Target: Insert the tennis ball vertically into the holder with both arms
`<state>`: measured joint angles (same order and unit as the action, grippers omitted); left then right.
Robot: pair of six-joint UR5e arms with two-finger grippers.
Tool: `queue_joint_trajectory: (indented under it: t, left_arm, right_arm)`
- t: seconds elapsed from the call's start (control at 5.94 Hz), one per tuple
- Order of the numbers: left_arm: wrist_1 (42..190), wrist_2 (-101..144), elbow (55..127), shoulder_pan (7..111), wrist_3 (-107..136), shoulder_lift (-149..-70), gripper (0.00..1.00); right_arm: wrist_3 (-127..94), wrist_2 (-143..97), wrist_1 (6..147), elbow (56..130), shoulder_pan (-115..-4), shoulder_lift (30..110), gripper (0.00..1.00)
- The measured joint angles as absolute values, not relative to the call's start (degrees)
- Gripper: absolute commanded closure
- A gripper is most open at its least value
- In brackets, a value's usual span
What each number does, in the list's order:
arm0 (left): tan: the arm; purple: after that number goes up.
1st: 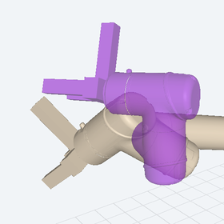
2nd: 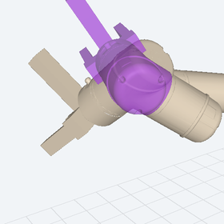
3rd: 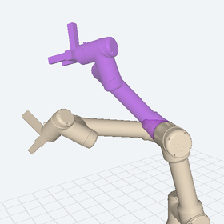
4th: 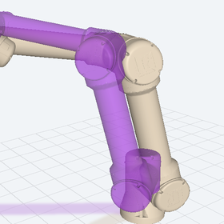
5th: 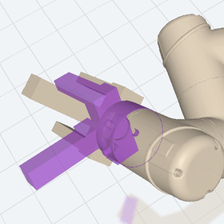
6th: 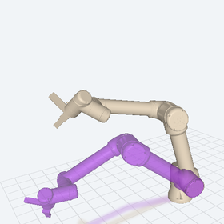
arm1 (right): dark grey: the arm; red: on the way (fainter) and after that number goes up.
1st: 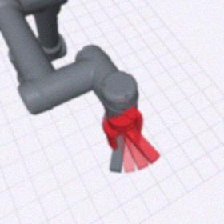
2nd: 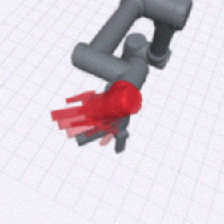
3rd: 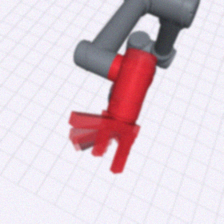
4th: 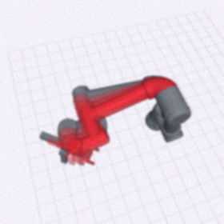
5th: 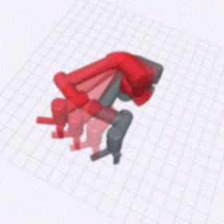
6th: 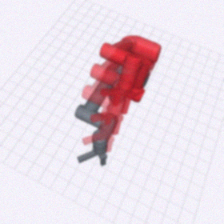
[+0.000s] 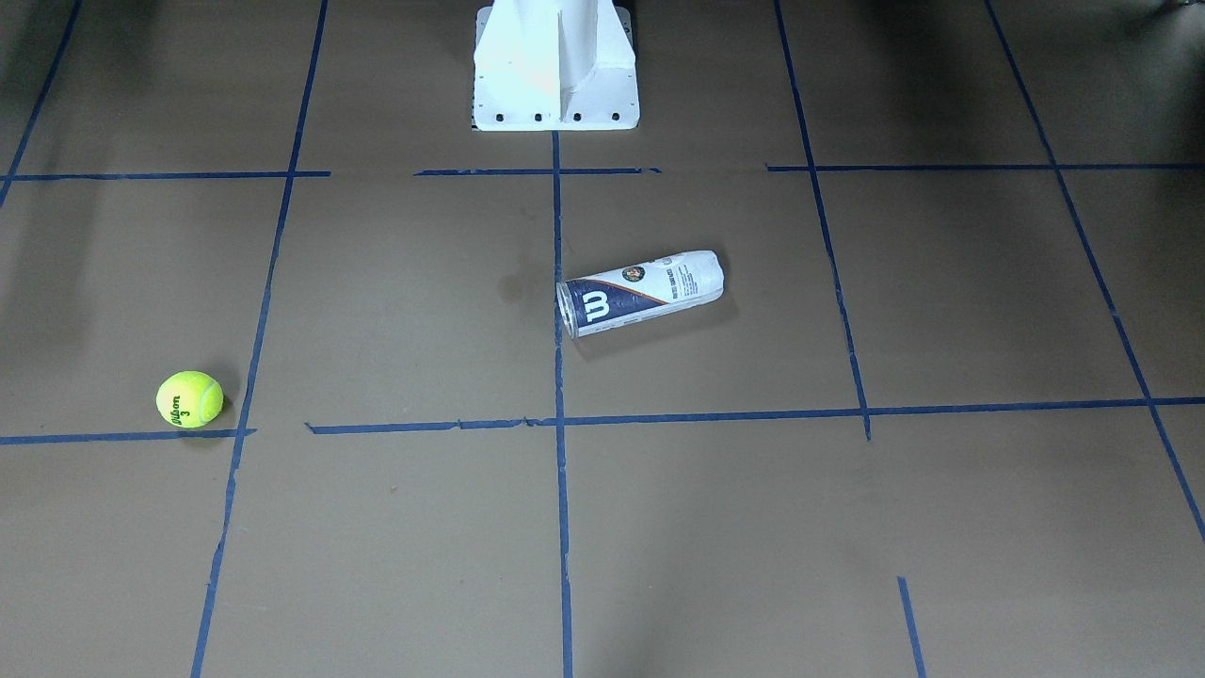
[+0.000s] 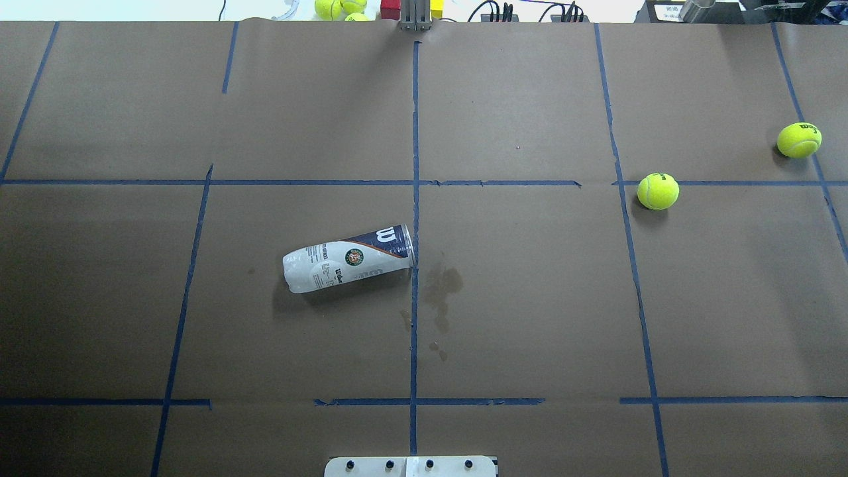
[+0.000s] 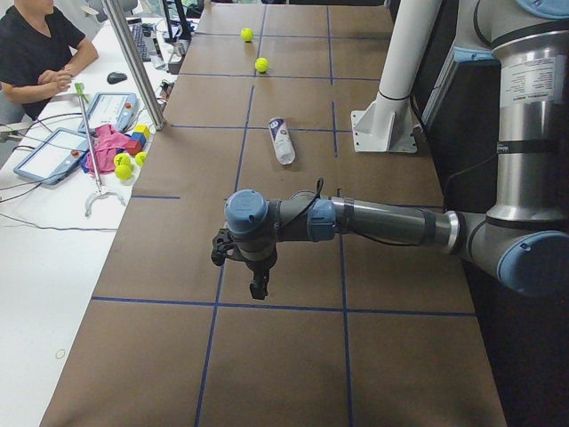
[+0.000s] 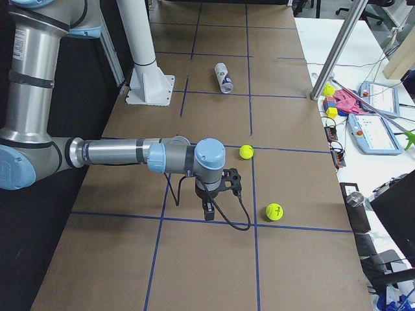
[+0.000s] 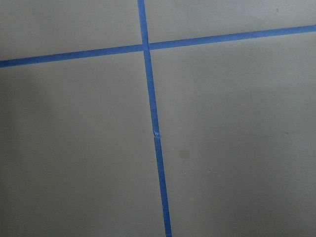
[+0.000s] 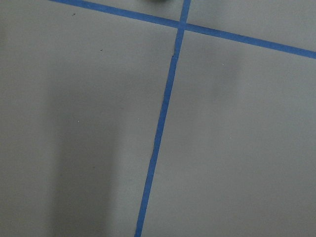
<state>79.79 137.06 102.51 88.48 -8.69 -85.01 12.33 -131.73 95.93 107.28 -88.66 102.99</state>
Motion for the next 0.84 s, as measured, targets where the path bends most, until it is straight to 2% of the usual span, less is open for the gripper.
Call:
queue_joint_trajectory:
  t: [0.84]
  left_arm:
    - [79.8, 138.2, 103.3, 88.5, -8.5, -86.5, 0.0]
  right_arm:
    - [12.0, -132.2, 95.8, 107.1, -87.4, 102.8, 0.0]
